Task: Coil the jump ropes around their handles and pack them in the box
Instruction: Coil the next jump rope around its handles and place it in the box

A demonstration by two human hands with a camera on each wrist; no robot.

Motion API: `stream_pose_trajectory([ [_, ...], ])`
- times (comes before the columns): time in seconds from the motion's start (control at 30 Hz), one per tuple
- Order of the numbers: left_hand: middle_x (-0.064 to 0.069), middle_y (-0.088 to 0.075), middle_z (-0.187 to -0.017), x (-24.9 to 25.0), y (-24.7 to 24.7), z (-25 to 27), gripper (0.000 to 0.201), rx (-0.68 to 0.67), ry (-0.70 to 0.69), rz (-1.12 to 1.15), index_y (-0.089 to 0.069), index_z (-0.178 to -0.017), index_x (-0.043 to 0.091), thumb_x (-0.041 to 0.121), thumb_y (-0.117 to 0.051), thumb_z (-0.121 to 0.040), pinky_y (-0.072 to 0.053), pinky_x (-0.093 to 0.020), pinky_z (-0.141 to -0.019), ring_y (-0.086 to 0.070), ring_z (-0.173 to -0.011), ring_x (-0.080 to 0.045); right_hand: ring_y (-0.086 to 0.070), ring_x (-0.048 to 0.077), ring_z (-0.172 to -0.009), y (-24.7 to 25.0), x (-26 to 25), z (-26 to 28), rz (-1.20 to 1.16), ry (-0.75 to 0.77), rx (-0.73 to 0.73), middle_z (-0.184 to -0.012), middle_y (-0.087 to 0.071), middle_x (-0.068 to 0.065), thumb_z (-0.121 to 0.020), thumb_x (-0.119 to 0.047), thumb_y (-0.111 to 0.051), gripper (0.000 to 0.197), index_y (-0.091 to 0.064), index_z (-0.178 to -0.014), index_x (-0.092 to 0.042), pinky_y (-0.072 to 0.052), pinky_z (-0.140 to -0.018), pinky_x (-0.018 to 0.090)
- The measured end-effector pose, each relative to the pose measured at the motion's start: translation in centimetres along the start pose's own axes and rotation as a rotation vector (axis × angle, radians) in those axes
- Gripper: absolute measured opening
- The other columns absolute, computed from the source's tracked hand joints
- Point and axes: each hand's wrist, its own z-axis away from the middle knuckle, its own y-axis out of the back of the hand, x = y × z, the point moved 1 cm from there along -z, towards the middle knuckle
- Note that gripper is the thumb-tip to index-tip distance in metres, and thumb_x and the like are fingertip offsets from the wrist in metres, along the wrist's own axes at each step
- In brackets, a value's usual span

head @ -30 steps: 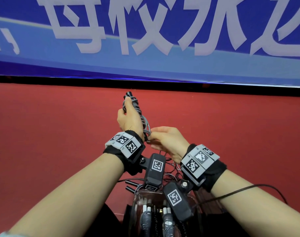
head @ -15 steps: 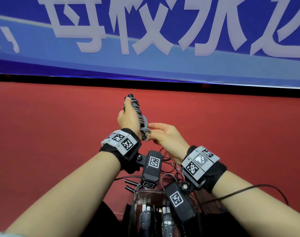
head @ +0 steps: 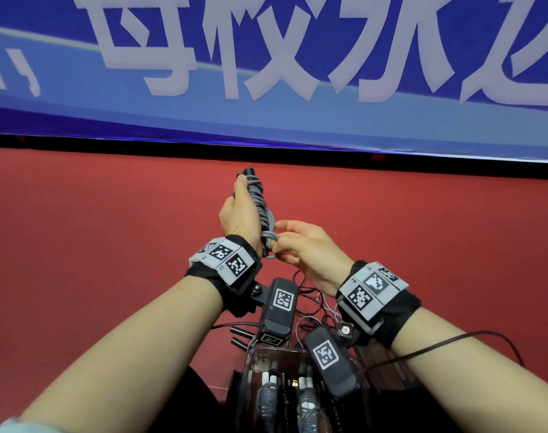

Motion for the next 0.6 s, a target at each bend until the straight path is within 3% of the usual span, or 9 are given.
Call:
stream_pose_trajectory([
  [0.07, -0.009, -0.064, -0.075, 0.21, -0.16, 0.01, 0.046, -0.005, -0.044, -0.001, -0.066, -0.085, 0.011, 0.056, -0.055, -0.086, -0.052, -0.035, -0.064, -0.061, -0.062, -0.024, -0.050, 0.002, -0.045, 0.18, 0.07, -0.20, -0.074, -0.030, -0.006, -0.066, -0.063, 0.001, -0.083, 0.016, -0.051, 0.033, -0.054, -0.109, -0.004, -0.032, -0.049, 0.017],
  [0.17, -0.007, -0.065, -0.074, 0.13, -0.27, -0.07, 0.049, 0.008, -0.098, -0.039, -0.066, -0.083, 0.012, 0.059, -0.054, -0.085, -0.054, -0.036, -0.066, -0.062, -0.064, -0.024, -0.058, 0.007, -0.063, 0.35, 0.43, -0.47, -0.119, -0.129, 0.012, -0.074, -0.067, 0.000, -0.082, 0.011, -0.055, 0.036, -0.059, -0.112, -0.008, -0.040, -0.066, 0.024],
  [0.27, -0.006, -0.067, -0.075, -0.06, -0.27, -0.23, 0.050, 0.024, -0.083, -0.049, -0.068, -0.081, 0.013, 0.061, -0.054, -0.084, -0.055, -0.038, -0.070, -0.063, -0.067, -0.024, -0.056, 0.007, -0.061, 0.59, 0.19, -0.40, -0.129, -0.166, -0.062, -0.074, -0.066, -0.001, -0.081, 0.011, -0.056, 0.041, -0.059, -0.119, -0.004, -0.043, -0.068, 0.024],
  [0.33, -0.009, -0.069, -0.081, -0.19, -0.18, -0.36, 0.049, 0.036, -0.057, -0.033, -0.069, -0.084, 0.013, 0.060, -0.054, -0.084, -0.056, -0.039, -0.073, -0.066, -0.072, -0.026, -0.053, 0.006, -0.053, 0.42, -0.23, -0.22, -0.032, -0.108, -0.115, -0.068, -0.065, 0.000, -0.083, 0.010, -0.059, 0.027, -0.062, -0.105, -0.004, -0.042, -0.059, 0.019],
  [0.4, -0.012, -0.070, -0.085, -0.23, -0.13, -0.34, 0.052, 0.044, -0.019, 0.000, -0.068, -0.087, 0.011, 0.061, -0.055, -0.078, -0.057, -0.041, -0.076, -0.067, -0.075, -0.028, -0.059, 0.008, -0.058, 0.35, -0.39, -0.20, 0.195, -0.001, -0.068, -0.073, -0.067, 0.004, -0.081, 0.005, -0.068, 0.019, -0.064, -0.094, -0.008, -0.046, -0.064, 0.020],
  [0.53, -0.012, -0.065, -0.081, -0.29, -0.06, -0.30, 0.061, 0.053, 0.050, 0.061, -0.065, -0.090, 0.008, 0.063, -0.054, -0.064, -0.057, -0.044, -0.075, -0.065, -0.070, -0.029, -0.068, 0.015, -0.076, 0.51, -0.25, -0.31, 0.378, 0.132, 0.017, -0.089, -0.073, 0.012, -0.078, -0.004, -0.077, 0.030, -0.065, -0.104, -0.013, -0.053, -0.082, 0.028],
  [0.6, -0.012, -0.065, -0.081, -0.31, -0.03, -0.38, 0.062, 0.056, 0.061, 0.068, -0.064, -0.091, 0.008, 0.063, -0.053, -0.064, -0.056, -0.043, -0.074, -0.064, -0.070, -0.029, -0.069, 0.015, -0.080, 0.74, -0.13, -0.44, 0.419, 0.156, 0.024, -0.088, -0.073, 0.008, -0.078, -0.009, -0.078, 0.032, -0.065, -0.106, -0.017, -0.052, -0.088, 0.033],
])
